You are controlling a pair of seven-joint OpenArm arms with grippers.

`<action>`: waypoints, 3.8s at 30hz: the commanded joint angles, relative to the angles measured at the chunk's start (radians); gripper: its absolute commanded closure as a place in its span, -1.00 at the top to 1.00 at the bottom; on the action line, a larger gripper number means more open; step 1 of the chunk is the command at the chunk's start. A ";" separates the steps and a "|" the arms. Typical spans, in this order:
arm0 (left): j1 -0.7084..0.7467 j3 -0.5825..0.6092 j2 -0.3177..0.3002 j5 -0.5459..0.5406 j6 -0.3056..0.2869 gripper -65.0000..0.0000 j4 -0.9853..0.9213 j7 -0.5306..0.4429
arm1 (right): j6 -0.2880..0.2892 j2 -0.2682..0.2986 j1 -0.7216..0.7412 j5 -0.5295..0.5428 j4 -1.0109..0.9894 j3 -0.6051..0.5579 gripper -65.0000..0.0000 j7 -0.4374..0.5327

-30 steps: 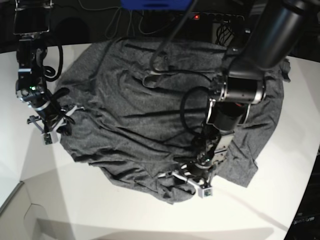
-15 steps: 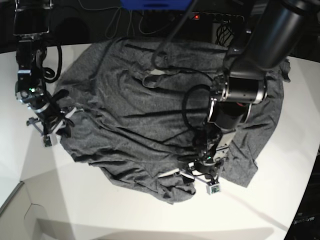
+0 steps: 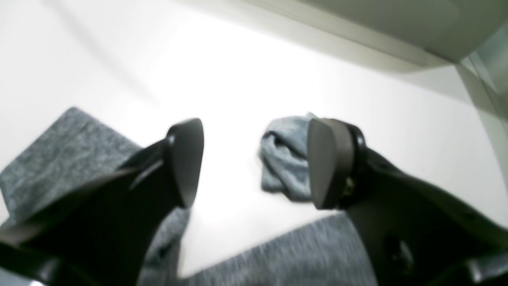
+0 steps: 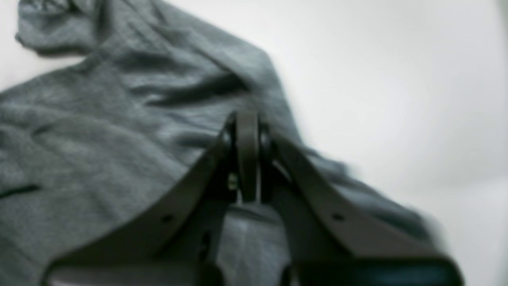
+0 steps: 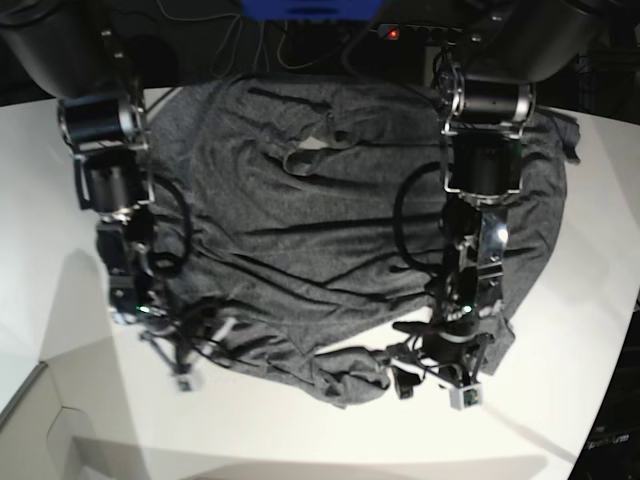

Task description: Layout the t-shirt on the table in an organized manner, then fold the t-shirt properly

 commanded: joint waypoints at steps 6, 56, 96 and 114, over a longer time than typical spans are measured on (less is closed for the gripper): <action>0.035 -0.003 -0.036 0.000 -0.002 0.24 0.023 -0.011 | 0.008 -0.031 0.047 0.004 -0.179 -0.079 -1.00 0.147; -0.248 0.220 0.087 0.000 -0.005 0.21 -0.705 -0.362 | 0.008 0.170 -0.547 0.004 0.828 0.116 -1.00 -0.092; 0.412 -0.248 -0.151 -0.002 -0.005 -0.50 0.465 -0.016 | 0.008 -0.226 0.050 0.004 -0.252 -0.116 -1.00 0.133; 0.127 -0.125 0.038 0.000 -0.005 -0.23 0.263 0.083 | 0.008 -0.049 -0.249 0.004 0.384 -0.174 -1.00 0.089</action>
